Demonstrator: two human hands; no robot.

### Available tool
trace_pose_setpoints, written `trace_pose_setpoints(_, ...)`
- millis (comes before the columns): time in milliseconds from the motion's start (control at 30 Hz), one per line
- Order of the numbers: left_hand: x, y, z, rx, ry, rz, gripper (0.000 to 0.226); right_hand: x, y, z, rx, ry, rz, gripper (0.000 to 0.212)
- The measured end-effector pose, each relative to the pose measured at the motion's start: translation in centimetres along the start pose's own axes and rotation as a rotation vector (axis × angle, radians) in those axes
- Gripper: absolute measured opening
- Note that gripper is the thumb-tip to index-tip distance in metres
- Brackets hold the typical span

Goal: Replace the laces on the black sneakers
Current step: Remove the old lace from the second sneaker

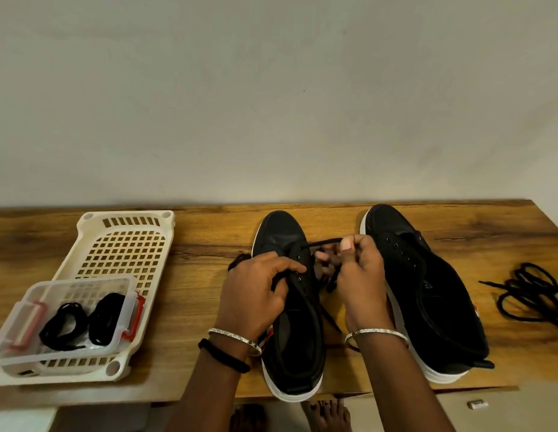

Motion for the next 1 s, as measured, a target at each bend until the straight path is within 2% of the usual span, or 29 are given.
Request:
trace_pose_setpoints(100, 0.0, 0.1, 0.0, 0.01, 0.011, 0.0, 0.039, 0.4, -0.1, -0.5, 0.327, -0.106, 0.097, 0.016)
trace_pose_setpoints(233, -0.1, 0.0, -0.1, -0.002, 0.026, -0.003, 0.039, 0.7, 0.2, -1.6, 0.787, -0.204, 0.129, 0.018)
trace_pose_setpoints(333, -0.1, 0.0, -0.2, -0.006, 0.05, 0.013, 0.04, 1.8, 2.1, -2.1, 0.928, -0.162, 0.199, 0.022)
trace_pose_setpoints(433, 0.0, 0.0, -0.5, -0.036, 0.063, 0.01, 0.04, 2.4, 3.5, -2.5, 0.683, -0.031, 0.175, 0.02)
trace_pose_setpoints(567, 0.2, 0.0, -0.7, -0.084, 0.038, -0.011, 0.042, 0.9, 2.0, -2.5, -0.147, 0.324, -0.14, 0.003)
trace_pose_setpoints(667, 0.3, 0.0, -0.8, -0.111, 0.016, -0.019, 0.043, 0.2, 0.2, -0.8, -0.607, 0.528, -0.407, 0.027)
trace_pose_setpoints(733, 0.3, 0.0, -0.8, -0.116, 0.016, -0.018, 0.044, -0.2, -0.6, 0.5, -0.79, 0.559, -0.484, 0.029)
trace_pose_setpoints(833, 0.3, 0.0, -0.7, -0.094, 0.025, -0.007, 0.043, -0.1, -0.8, 1.0, -0.8, 0.572, -0.398, 0.009)
trace_pose_setpoints(900, 0.2, 0.0, -0.5, -0.063, 0.034, -0.003, 0.041, 0.2, -0.5, 0.7, -0.665, 0.57, -0.323, 0.011)
trace_pose_setpoints(1000, 0.1, 0.0, -0.6, -0.051, 0.045, -0.01, 0.04, 0.2, -0.5, 0.3, -0.311, 0.334, -0.259, 0.017)
Point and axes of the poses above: each hand's wrist, its own x-axis towards the middle knuckle, its own y-axis out of the back of the hand, z = x × y, the point moved 2 cm from there along x, towards the middle knuckle, and after that the axes turned 15 degrees about y, right-handed, at the moved point
